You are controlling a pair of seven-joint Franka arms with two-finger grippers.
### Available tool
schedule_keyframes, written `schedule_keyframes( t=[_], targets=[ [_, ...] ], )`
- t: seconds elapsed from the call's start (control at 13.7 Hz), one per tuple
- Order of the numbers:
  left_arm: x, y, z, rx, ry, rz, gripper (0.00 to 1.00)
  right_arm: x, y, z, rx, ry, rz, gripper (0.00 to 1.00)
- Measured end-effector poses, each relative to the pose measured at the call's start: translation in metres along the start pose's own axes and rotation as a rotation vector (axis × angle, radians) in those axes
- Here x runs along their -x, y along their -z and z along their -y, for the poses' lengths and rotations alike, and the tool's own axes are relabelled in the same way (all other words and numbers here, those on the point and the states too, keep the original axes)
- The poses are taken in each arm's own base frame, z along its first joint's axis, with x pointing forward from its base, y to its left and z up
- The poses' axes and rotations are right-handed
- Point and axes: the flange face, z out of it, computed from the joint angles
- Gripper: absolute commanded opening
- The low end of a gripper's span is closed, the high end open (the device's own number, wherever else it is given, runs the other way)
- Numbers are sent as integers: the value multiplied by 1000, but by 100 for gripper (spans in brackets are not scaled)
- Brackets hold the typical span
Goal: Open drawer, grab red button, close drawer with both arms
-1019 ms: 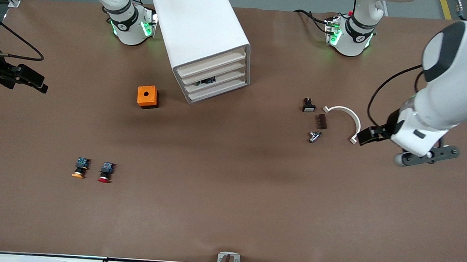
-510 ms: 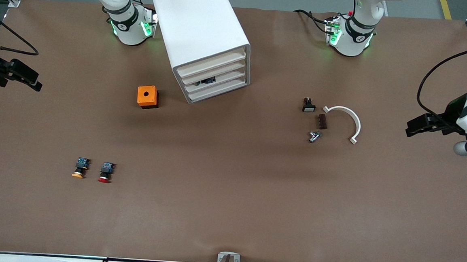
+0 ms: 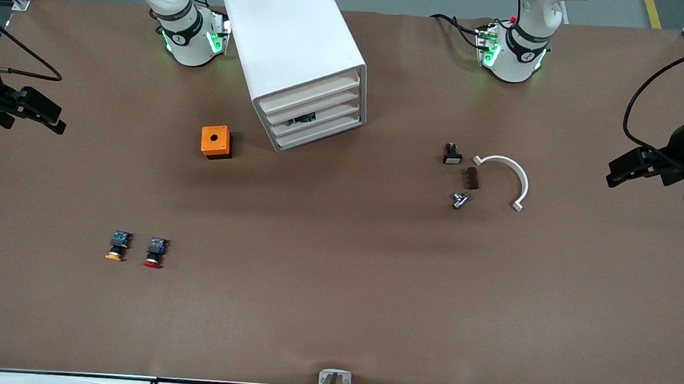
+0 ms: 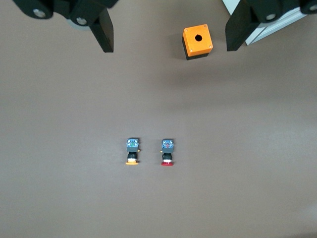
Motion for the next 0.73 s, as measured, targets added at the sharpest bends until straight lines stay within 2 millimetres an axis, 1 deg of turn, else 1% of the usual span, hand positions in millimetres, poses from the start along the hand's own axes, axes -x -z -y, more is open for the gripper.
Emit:
schedule_keyframes(
  t=[0.22, 0.44, 0.73],
  targets=[
    [16, 7, -5, -10, -8, 3, 100, -1, 1, 4, 8, 9, -12, 100],
    [29, 10, -3, -16, -7, 6, 100, -1, 1, 5, 10, 12, -15, 100],
    [40, 11, -1, -17, -1, 12, 100, -1, 1, 5, 10, 12, -17, 100]
  ],
)
